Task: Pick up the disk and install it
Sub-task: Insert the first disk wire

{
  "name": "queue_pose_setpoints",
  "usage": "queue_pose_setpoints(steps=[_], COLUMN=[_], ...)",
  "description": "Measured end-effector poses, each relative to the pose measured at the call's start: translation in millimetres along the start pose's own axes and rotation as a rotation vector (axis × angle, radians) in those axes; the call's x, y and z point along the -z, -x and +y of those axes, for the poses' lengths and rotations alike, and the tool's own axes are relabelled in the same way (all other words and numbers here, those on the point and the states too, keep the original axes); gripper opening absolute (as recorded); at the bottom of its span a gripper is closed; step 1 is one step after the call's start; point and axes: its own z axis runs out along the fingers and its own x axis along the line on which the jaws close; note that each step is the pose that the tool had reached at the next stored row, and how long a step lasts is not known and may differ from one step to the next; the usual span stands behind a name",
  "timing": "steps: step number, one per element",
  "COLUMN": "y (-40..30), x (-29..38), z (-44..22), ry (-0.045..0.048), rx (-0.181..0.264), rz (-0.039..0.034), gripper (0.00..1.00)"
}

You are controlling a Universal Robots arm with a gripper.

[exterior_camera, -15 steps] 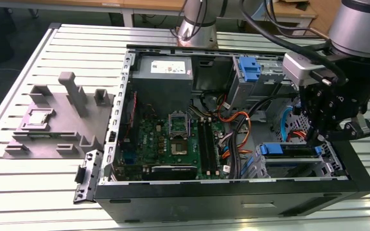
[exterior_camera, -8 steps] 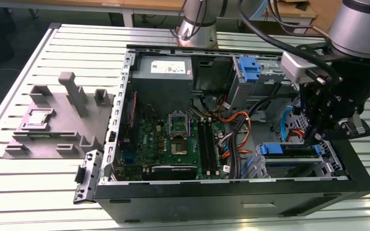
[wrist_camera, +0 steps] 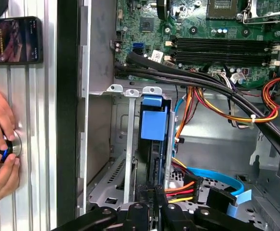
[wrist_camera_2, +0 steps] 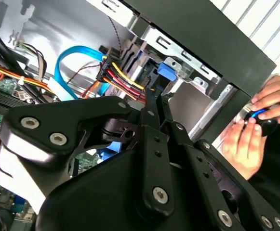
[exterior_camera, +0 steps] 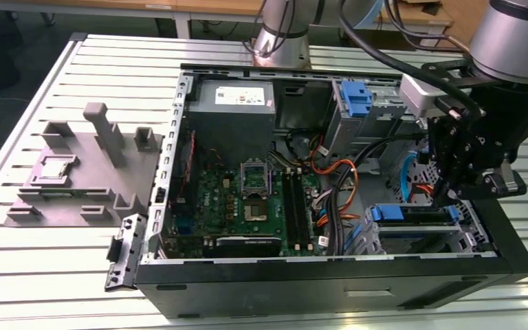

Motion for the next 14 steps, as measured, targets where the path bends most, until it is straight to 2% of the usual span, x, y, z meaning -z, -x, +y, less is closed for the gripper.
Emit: queue_pose_setpoints(steps=[1, 2, 3, 5, 10, 14], y=[0.0, 0.1, 0.0, -0.6, -0.5, -0.2], x=[-0.1, -0.2, -0.5, -1.3, -3.9, -6.6], z=[0.0, 0.0, 0.1, 0.2, 0.5, 0.9], ry=[-0.0006, -0.001, -0.0011, -0.0007, 0.0052, 0.0078], rx=[-0.002, -0.004, -0.005, -0.009, -0.057, -0.078], rz=[-0.0133, -0.0236, -0.0288, -0.0303, -0.0239, -0.0211], gripper=[0.17, 0.17, 0.17, 0.17, 0.17, 0.17])
